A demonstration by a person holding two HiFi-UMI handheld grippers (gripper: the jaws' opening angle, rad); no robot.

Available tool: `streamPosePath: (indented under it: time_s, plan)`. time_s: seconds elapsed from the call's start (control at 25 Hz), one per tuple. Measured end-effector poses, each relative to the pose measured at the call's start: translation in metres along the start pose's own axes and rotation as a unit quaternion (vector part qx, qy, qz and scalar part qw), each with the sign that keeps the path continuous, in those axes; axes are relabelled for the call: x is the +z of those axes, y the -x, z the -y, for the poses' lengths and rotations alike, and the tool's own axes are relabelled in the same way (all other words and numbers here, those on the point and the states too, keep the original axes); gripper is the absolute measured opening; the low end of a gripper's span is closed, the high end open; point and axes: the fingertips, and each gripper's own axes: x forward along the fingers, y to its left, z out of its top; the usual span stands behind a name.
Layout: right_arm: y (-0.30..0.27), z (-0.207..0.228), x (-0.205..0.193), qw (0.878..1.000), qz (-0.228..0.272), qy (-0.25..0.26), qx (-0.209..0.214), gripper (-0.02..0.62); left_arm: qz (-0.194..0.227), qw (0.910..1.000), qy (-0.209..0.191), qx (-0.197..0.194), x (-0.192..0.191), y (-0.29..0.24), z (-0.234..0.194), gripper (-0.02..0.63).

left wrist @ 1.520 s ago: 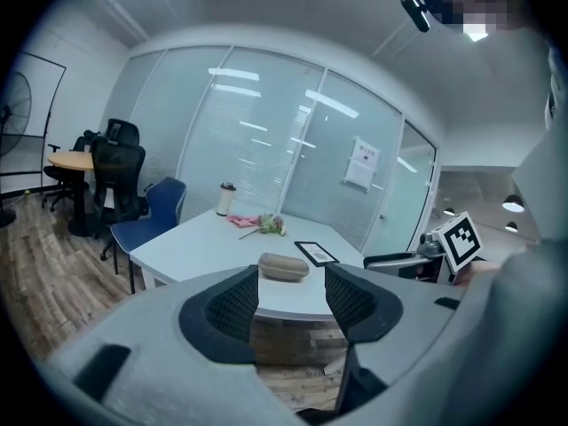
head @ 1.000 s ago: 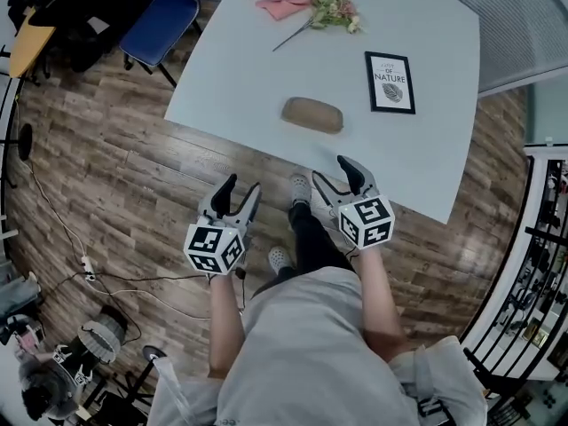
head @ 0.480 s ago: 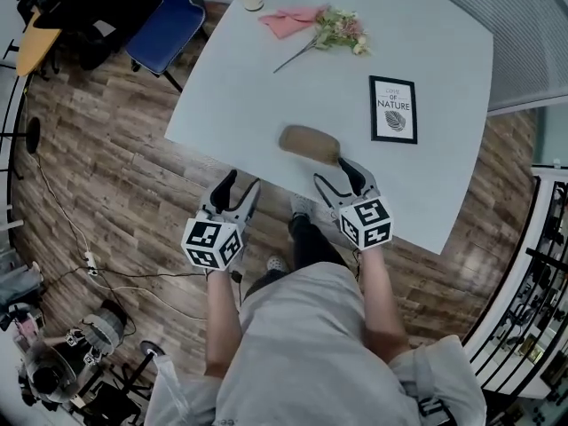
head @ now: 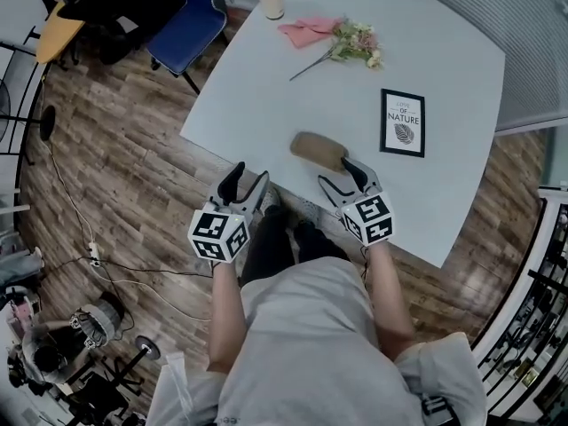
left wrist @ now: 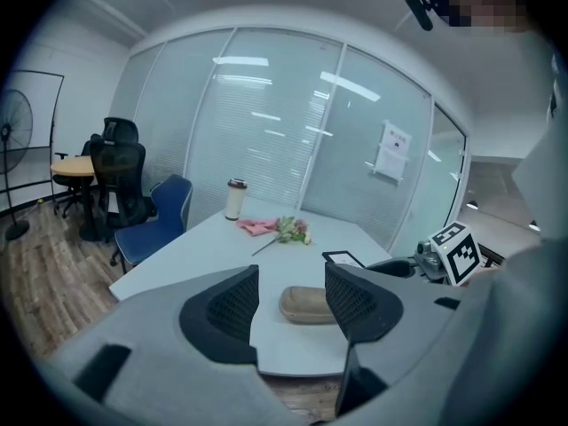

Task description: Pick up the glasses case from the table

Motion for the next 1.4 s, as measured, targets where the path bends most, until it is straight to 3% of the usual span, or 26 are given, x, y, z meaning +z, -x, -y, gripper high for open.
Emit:
streamPosePath:
  time_s: [0.28,0.64,0.84,1.08,1.28,1.4]
  plan:
    - [-0.005,-0.008,-0.007,0.999,-0.016,0.029,0.011,0.267,0.008,0.9999,-0.005,-0.01,0.001,-0.003,0.003,0.221]
    - [-0.029,-0.007,-0.02,0.993,-0.064,0.096,0.022,0.267,-0.014,0.999,-0.016,-0.04,-0.009,-0.027,0.016,0.221]
    - [-0.05,0.0,-0.022,0.983,-0.094,0.157,0.027,0.267,-0.025,0.9981,-0.024,-0.052,-0.012,-0.041,0.019,0.221]
    - [-0.07,0.003,-0.029,0.973,-0.126,0.188,0.036,0.267,-0.046,0.9972,-0.025,-0.054,-0.023,-0.056,0.021,0.221]
    - [-0.082,0.006,-0.039,0.958,-0.158,0.239,0.034,0.267,-0.056,0.9968,-0.021,-0.053,-0.026,-0.063,0.017,0.221]
    - [-0.088,0.008,-0.044,0.957,-0.167,0.237,0.035,0.268,-0.059,0.9968,-0.021,-0.049,-0.027,-0.065,0.013,0.221]
